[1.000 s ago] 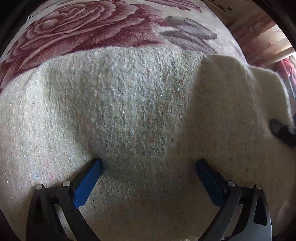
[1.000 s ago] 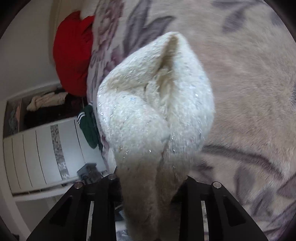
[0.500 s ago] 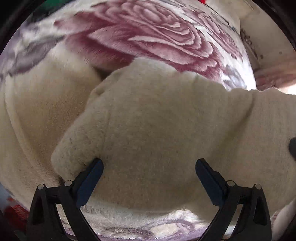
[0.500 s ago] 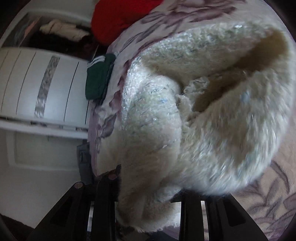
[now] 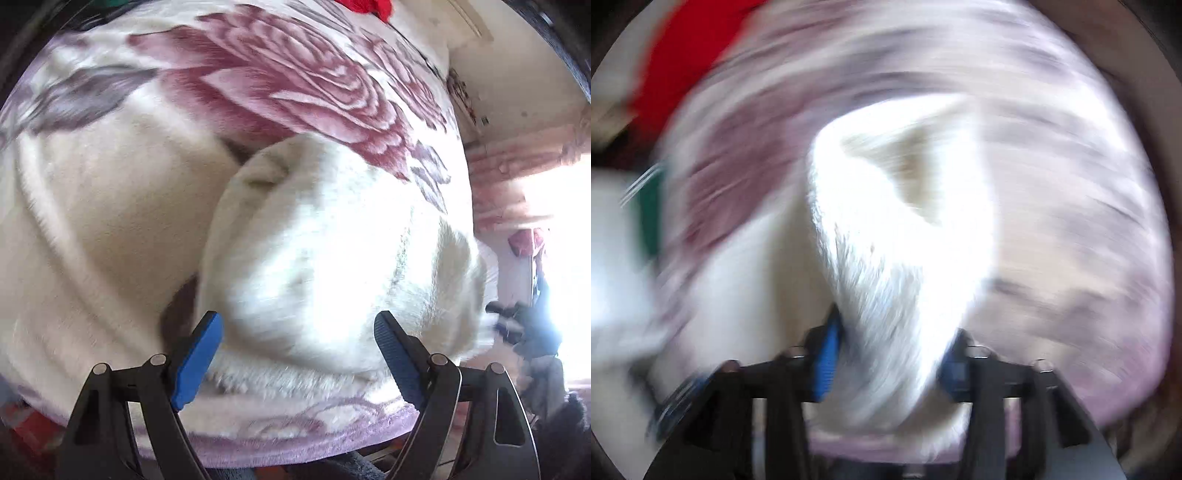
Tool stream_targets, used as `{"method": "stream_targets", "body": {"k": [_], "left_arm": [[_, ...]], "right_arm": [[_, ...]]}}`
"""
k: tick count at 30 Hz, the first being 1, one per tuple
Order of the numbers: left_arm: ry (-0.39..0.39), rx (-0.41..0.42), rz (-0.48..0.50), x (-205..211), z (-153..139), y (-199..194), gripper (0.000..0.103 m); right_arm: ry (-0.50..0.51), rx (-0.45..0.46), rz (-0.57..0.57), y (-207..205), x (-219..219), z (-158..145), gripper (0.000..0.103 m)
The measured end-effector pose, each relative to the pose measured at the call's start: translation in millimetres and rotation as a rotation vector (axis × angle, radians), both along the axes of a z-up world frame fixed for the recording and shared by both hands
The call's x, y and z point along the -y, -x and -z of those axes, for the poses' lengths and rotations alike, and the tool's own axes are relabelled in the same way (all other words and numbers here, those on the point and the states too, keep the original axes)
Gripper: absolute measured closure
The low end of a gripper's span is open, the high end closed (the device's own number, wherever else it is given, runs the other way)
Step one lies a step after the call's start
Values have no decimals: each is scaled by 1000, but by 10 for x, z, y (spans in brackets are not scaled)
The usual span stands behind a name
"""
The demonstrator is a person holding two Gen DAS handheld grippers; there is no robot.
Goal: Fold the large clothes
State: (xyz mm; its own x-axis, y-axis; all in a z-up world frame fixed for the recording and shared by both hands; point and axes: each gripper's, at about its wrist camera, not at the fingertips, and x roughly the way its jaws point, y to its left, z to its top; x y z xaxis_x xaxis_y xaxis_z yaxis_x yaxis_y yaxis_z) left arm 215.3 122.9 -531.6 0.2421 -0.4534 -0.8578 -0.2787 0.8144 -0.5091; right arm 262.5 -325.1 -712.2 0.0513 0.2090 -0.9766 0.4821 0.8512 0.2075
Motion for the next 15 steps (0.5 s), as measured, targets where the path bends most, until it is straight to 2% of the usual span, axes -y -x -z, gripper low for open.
{"method": "stream_targets", "body": {"k": [2,3,5,7,9,11,13,15], "left_arm": [[42,-15,-64,-127,53,147,20],[66,-30,-106,-199,113,236,20],[111,-67,-182,-331,301,434,20],[153,-104,-252,-424,522,555,20],[198,-111,-321,-513,702,630,20],[237,-84,-365,-587,836,599,20],[253,-49,-368,-626,895,515,20],[282,-28,-374,-633,952,401,20]], "right_arm": [[75,-61,163,279,528,-68,48],[83,-45,210,387,636,-160,48],[75,29,235,389,487,-398,45],[-16,85,130,167,-26,-445,44],[-139,75,14,-126,-641,-246,44],[-255,37,-151,-432,-1445,60,45],[-237,21,-241,-620,-1942,277,46],[-95,-40,-295,-755,-2240,802,47]]}}
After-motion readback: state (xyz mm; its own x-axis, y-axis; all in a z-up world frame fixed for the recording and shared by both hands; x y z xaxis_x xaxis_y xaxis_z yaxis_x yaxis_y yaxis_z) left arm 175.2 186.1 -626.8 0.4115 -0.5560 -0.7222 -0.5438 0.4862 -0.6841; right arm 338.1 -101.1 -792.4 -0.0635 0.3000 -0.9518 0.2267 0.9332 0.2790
